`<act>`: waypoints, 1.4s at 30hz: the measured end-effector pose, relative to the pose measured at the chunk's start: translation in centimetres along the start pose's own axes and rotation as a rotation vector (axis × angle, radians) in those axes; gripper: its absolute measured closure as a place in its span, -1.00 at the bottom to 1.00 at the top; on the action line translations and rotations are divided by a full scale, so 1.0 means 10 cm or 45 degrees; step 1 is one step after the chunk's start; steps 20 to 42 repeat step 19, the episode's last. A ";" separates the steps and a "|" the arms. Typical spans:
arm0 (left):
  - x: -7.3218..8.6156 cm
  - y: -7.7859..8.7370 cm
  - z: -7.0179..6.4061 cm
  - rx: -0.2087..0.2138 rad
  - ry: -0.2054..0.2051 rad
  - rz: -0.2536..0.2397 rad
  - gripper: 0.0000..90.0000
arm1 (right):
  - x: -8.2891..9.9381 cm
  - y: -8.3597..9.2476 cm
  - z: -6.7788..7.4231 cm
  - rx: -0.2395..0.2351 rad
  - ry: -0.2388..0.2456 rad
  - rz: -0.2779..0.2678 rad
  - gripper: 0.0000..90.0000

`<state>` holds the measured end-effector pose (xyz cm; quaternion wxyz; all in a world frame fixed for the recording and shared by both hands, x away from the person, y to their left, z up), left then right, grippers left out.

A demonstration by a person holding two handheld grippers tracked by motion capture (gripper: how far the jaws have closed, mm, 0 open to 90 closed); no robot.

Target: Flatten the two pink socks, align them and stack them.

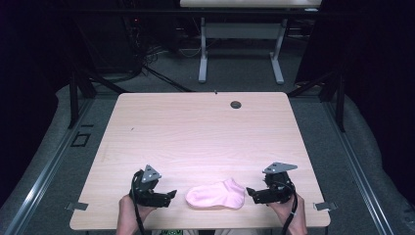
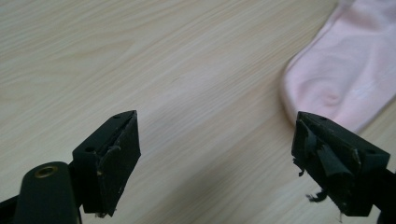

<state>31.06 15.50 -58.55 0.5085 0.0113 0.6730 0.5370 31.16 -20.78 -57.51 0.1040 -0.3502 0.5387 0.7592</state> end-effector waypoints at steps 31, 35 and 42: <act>0.63 -0.12 0.40 -0.204 0.169 0.030 -0.96 | 0.56 -0.04 -0.74 0.211 -0.201 -0.022 -0.96; 0.63 -0.12 0.40 -0.204 0.169 0.030 -0.96 | 0.56 -0.04 -0.74 0.211 -0.201 -0.022 -0.96; 0.63 -0.12 0.40 -0.204 0.169 0.030 -0.96 | 0.56 -0.04 -0.74 0.211 -0.201 -0.022 -0.96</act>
Point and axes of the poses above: each handheld gripper's, and its own axes: y roughly backward along the jaws, x roughly out of its underside, z roughly to its left, the point moved 6 cm from there along -y, roughly forward along the jaws, and after that the axes turned 10 degrees about -y, right-handed, at the moved point
